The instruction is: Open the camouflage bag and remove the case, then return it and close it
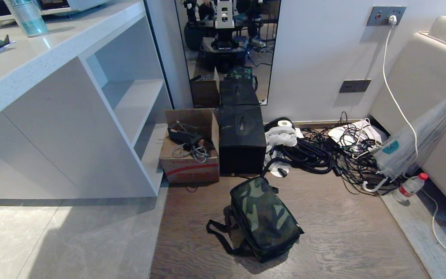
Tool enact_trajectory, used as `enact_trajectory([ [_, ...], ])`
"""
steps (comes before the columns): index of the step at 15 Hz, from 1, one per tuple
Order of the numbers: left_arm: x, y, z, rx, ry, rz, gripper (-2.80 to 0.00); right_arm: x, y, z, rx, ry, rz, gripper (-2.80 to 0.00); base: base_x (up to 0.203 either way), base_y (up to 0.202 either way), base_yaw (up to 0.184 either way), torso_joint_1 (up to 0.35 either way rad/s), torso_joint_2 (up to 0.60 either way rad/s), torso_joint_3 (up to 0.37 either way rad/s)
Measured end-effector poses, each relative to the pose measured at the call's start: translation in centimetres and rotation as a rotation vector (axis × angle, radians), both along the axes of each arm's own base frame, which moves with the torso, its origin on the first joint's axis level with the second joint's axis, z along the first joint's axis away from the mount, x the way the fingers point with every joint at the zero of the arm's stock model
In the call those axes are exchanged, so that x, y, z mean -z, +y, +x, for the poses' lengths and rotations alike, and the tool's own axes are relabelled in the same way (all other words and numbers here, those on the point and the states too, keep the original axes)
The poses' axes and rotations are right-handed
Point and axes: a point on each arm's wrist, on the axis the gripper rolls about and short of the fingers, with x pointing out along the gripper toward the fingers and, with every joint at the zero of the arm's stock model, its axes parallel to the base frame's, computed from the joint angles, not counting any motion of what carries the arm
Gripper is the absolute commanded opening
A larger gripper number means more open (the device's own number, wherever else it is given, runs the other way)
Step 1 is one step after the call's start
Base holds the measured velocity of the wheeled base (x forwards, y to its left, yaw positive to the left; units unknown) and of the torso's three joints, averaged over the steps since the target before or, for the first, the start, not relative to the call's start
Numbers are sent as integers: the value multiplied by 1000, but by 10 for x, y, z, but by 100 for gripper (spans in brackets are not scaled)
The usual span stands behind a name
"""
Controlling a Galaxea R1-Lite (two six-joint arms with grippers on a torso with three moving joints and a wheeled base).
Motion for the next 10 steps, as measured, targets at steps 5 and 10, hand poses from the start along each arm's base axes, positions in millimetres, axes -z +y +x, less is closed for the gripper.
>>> enact_trajectory([
  [5,0,0,0,0,0,0,-280,0,0,0,0,0,0,-280,0,0,0,1,2,200],
  [10,0,0,0,0,0,0,-280,0,0,0,0,0,0,-280,0,0,0,3,3,202],
])
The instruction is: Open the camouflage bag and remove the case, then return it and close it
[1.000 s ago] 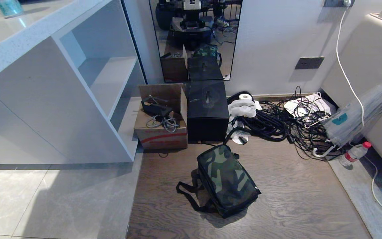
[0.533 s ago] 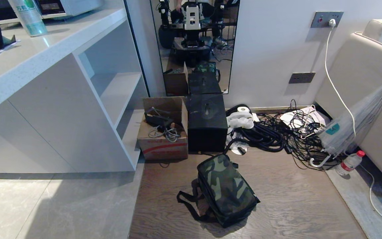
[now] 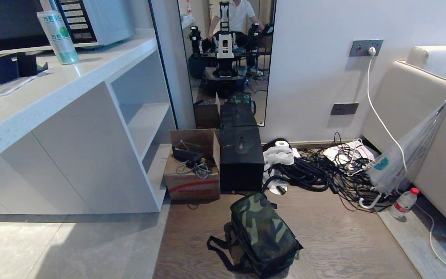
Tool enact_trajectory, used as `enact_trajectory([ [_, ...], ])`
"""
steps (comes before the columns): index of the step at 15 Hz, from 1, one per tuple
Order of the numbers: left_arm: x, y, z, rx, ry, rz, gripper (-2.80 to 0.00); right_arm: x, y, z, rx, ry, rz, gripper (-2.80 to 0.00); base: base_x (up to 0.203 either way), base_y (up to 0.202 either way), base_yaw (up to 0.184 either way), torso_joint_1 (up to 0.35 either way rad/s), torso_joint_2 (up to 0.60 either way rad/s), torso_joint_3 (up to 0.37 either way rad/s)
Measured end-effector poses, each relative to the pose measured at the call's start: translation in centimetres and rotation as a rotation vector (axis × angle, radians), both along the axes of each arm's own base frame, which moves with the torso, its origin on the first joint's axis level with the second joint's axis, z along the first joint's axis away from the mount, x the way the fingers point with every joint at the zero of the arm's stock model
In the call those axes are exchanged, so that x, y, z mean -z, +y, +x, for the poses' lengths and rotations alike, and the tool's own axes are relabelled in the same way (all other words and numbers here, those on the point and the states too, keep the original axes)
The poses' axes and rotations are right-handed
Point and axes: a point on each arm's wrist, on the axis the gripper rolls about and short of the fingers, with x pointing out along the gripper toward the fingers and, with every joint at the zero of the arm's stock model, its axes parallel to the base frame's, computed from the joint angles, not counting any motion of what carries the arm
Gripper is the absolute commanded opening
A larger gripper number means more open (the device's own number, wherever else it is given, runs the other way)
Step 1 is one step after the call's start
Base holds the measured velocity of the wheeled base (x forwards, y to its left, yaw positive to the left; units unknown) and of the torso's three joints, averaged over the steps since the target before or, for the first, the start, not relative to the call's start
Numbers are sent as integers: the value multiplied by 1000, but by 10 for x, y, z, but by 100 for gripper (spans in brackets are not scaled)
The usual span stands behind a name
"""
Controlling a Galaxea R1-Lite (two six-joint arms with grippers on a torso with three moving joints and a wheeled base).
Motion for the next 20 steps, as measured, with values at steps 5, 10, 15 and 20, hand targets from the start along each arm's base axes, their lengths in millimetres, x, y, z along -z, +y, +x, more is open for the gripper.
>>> enact_trajectory([
  [5,0,0,0,0,0,1,-280,0,0,0,0,0,0,-280,0,0,0,0,3,71],
  [10,0,0,0,0,0,2,-280,0,0,0,0,0,0,-280,0,0,0,0,0,0],
  [15,0,0,0,0,0,1,-280,0,0,0,0,1,0,-280,0,0,0,0,0,0],
  [20,0,0,0,0,0,2,-280,0,0,0,2,1,3,-280,0,0,0,0,0,0],
])
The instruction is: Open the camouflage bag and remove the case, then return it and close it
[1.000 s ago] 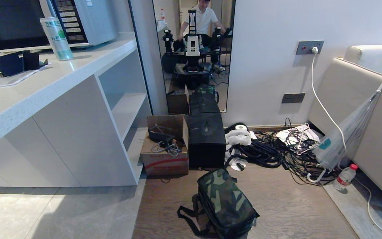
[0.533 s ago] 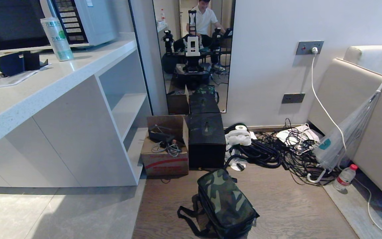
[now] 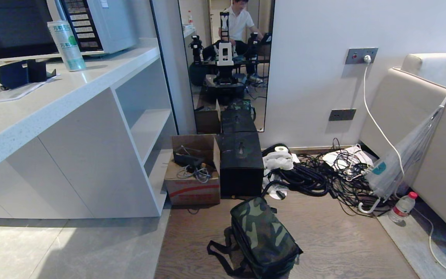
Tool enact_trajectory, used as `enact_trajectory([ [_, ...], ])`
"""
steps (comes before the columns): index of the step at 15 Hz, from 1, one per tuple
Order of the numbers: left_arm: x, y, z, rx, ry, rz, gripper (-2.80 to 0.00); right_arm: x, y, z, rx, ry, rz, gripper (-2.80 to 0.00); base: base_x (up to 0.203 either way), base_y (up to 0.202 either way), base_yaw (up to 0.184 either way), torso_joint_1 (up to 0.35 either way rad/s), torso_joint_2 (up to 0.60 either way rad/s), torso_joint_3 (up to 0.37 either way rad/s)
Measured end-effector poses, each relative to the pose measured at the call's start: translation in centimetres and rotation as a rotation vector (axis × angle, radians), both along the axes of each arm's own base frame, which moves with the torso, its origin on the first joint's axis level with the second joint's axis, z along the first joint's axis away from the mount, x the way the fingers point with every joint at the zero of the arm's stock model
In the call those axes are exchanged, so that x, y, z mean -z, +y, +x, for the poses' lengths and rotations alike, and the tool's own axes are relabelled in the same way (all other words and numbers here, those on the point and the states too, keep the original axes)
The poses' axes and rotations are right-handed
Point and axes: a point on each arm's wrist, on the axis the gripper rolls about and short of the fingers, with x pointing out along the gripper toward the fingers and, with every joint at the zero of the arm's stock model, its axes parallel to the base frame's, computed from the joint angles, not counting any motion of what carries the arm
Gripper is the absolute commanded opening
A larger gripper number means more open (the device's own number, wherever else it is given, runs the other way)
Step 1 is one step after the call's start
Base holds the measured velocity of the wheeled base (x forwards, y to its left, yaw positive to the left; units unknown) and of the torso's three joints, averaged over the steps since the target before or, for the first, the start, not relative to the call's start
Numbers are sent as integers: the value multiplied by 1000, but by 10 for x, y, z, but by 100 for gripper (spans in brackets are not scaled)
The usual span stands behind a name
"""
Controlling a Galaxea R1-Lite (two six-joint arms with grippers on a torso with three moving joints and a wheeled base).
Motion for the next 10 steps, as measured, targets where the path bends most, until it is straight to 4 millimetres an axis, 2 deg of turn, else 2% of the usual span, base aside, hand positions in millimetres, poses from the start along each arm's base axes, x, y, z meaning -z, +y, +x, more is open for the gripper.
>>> enact_trajectory([
  [10,0,0,0,0,0,0,-280,0,0,0,0,0,1,-280,0,0,0,0,0,0],
])
